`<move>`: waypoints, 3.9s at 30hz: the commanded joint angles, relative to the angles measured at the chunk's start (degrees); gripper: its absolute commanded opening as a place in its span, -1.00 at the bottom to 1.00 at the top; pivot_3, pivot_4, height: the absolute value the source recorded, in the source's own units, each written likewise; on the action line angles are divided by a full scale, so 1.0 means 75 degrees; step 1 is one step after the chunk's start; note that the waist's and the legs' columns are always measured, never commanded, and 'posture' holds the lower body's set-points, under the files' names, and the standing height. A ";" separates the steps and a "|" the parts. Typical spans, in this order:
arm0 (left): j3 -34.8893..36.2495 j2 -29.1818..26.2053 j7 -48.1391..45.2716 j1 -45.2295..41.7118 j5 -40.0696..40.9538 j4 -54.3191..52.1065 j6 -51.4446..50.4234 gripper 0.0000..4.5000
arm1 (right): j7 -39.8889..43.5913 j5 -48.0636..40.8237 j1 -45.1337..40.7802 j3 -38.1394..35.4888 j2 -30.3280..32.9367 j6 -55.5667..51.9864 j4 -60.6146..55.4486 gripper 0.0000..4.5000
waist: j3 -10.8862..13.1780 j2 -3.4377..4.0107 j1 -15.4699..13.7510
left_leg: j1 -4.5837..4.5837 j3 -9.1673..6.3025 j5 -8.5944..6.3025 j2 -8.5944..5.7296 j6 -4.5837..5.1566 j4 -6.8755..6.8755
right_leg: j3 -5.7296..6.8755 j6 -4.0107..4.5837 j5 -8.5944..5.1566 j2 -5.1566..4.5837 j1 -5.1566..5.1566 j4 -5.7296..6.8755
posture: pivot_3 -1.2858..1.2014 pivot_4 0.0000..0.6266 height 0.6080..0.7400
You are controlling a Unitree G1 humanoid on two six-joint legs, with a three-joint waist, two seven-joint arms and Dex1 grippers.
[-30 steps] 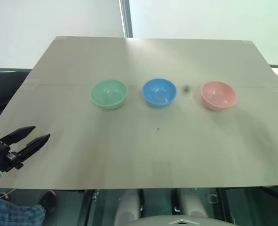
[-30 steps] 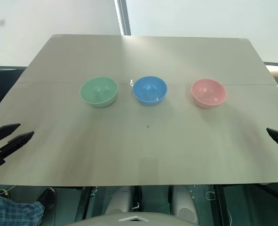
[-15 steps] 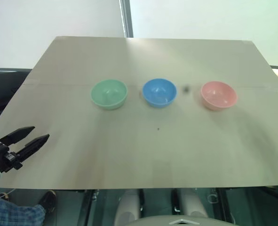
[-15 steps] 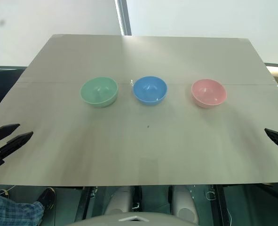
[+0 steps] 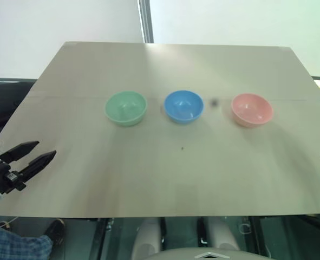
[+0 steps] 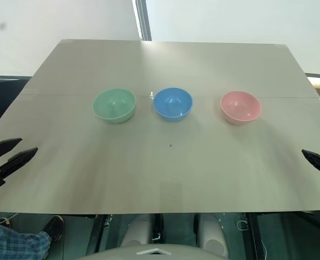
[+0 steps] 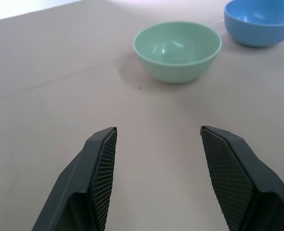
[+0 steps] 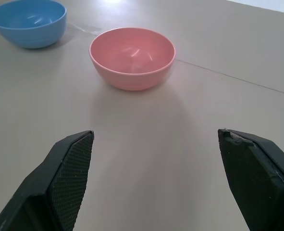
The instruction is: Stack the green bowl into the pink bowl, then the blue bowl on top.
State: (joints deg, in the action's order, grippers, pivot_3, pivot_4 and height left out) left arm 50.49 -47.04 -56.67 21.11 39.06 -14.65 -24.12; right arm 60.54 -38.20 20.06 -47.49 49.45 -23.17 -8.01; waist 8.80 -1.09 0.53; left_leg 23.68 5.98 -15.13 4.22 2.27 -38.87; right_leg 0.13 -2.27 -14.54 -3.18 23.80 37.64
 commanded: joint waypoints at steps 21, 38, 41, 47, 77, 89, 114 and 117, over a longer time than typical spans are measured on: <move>-0.1486 -0.1489 -0.2661 -0.1189 0.0164 0.0198 -0.0026 0.30 | -0.0887 0.1046 -0.1227 0.1792 0.1079 -0.0704 -0.1433 1.00 | 0.0005 0.0012 0.0090 | -0.0016 0.0025 0.0002 -0.0003 0.0000 0.0000 | -0.0021 -0.0002 0.0001 0.0019 0.0007 0.0016 | 0.03 -0.52 1.00; -0.1669 -0.1360 -0.2581 -0.1912 0.0340 0.0315 -0.0172 0.30 | -0.1940 0.3655 -0.6403 0.6864 0.0695 -0.1426 0.0718 1.00 | 0.0011 0.0007 0.0018 | 0.0025 0.0077 0.0009 -0.0008 -0.0010 -0.0001 | -0.0020 -0.0002 0.0002 0.0015 0.0054 0.0026 | 0.03 -0.52 1.00; -0.1625 -0.1333 -0.2534 -0.1946 0.0384 0.0297 -0.0222 0.30 | -0.1846 0.3912 -0.6849 0.7206 0.0479 -0.1496 0.1296 1.00 | 0.0012 0.0007 0.0035 | 0.0024 0.0089 0.0008 -0.0006 -0.0008 -0.0001 | -0.0030 -0.0003 0.0003 0.0017 0.0062 0.0031 | 0.03 -0.52 1.00; -0.1582 -0.1284 -0.2486 -0.1891 0.0373 0.0218 -0.0256 0.33 | -0.1683 0.4279 -0.7378 0.7576 -0.0007 -0.1375 0.1989 0.68 | 0.0012 0.0007 0.0046 | 0.0020 0.0100 0.0009 -0.0003 -0.0010 -0.0001 | -0.0042 -0.0010 0.0008 0.0024 0.0067 0.0039 | 0.03 -0.52 1.00; -0.1245 -0.1454 -0.2508 -0.1704 0.0464 0.0210 -0.0619 0.33 | -0.1809 0.2970 -0.7620 0.9847 -0.0959 -0.5629 -0.4295 -0.82 | 0.0006 -0.0004 0.0029 | 0.0023 0.0110 0.0019 -0.0001 -0.0028 -0.0002 | -0.0048 -0.0001 0.0004 0.0013 0.0079 0.0047 | 0.03 -0.52 1.00; -0.1261 -0.1414 -0.2441 -0.1726 0.0379 0.0266 -0.0541 0.33 | -0.2065 0.3071 -0.7971 1.0554 -0.0686 -0.5925 -0.4489 -0.65 | 0.0004 -0.0006 0.0040 | 0.0023 0.0114 0.0023 0.0000 -0.0035 -0.0002 | -0.0050 -0.0001 0.0003 0.0017 0.0083 0.0048 | 0.03 -0.52 1.00; -0.1315 -0.1150 -0.2236 -0.1512 0.0361 0.0111 -0.0440 0.33 | 0.0470 -0.0627 -0.6204 0.2979 0.0548 -0.5225 -0.1706 -0.23 | 0.0002 -0.0016 -0.0006 | 0.0021 0.0093 0.0003 -0.0007 -0.0001 0.0000 | -0.0035 -0.0002 0.0004 0.0007 0.0060 0.0029 | 0.03 -0.52 1.00; -0.1384 -0.1218 -0.2094 -0.1601 0.0236 0.0301 -0.0451 0.33 | 0.1016 -0.0450 -0.5562 0.2618 0.1050 -0.4428 -0.1282 -0.23 | 0.0004 -0.0011 0.0029 | 0.0016 0.0089 0.0003 -0.0003 0.0000 0.0001 | -0.0034 -0.0002 0.0005 0.0018 0.0059 0.0038 | 0.03 -0.52 1.00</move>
State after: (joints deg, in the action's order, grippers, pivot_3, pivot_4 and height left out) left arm 39.09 -55.46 -73.23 9.65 41.45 -12.62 -28.16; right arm 65.34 -41.56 -22.18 -24.60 55.71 -60.61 -18.04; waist 8.83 -1.17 0.75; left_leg 23.76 6.65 -15.11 4.21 2.27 -38.86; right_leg -0.15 -2.29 -14.50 -3.02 24.24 37.93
